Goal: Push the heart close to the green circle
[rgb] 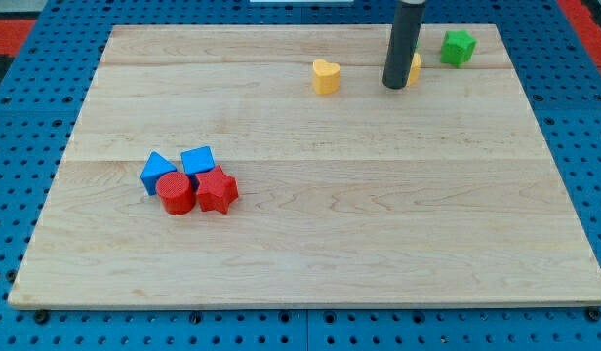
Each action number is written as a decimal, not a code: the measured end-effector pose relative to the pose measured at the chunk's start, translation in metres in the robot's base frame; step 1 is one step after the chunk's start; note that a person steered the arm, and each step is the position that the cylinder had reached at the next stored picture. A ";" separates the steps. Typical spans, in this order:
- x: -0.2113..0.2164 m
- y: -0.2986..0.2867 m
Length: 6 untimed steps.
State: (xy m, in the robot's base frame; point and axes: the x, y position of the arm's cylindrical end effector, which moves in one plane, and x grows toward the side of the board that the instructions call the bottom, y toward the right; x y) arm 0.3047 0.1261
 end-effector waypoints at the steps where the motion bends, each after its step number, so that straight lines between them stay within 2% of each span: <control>1: 0.030 -0.012; 2: 0.054 -0.105; 3: 0.017 -0.139; 5: -0.029 -0.007; 6: -0.029 -0.016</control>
